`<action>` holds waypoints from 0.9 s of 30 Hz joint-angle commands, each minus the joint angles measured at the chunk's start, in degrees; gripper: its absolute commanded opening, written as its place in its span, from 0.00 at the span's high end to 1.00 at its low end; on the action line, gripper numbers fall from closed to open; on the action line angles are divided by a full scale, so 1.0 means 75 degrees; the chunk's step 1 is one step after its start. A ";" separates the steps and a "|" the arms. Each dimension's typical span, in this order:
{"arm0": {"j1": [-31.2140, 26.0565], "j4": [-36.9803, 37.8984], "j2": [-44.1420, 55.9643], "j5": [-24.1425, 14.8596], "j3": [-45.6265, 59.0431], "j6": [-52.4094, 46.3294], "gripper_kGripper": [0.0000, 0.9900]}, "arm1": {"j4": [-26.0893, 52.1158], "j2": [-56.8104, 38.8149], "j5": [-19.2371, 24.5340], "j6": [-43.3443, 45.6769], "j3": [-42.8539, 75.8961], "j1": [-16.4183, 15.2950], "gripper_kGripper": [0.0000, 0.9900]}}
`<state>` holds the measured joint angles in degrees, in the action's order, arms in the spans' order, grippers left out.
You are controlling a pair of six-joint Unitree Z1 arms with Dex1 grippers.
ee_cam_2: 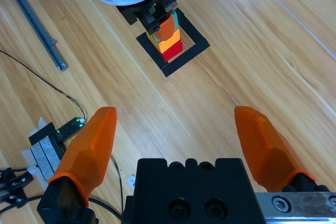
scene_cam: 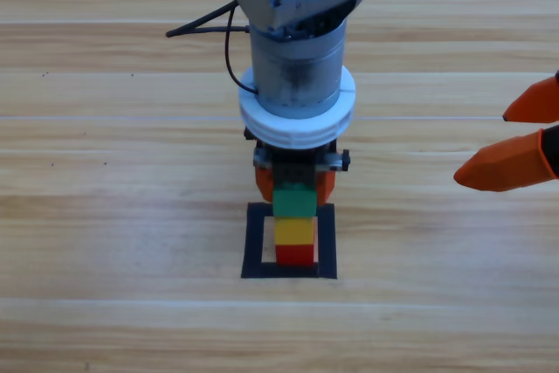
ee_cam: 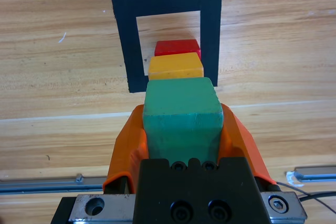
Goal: Stack the blocks in the rectangular block: red at the bottom, yellow in the middle, green on top
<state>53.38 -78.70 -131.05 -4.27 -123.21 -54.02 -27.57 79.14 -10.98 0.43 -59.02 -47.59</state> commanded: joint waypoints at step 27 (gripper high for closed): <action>0.0148 -0.0077 -0.0339 -0.0146 0.0056 -0.0052 1.00 | -0.0086 0.0417 -0.0118 0.0060 0.0099 0.0193 0.00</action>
<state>53.38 -78.70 -131.05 -4.40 -122.75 -54.02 -27.57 79.27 -10.98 0.43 -59.02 -47.59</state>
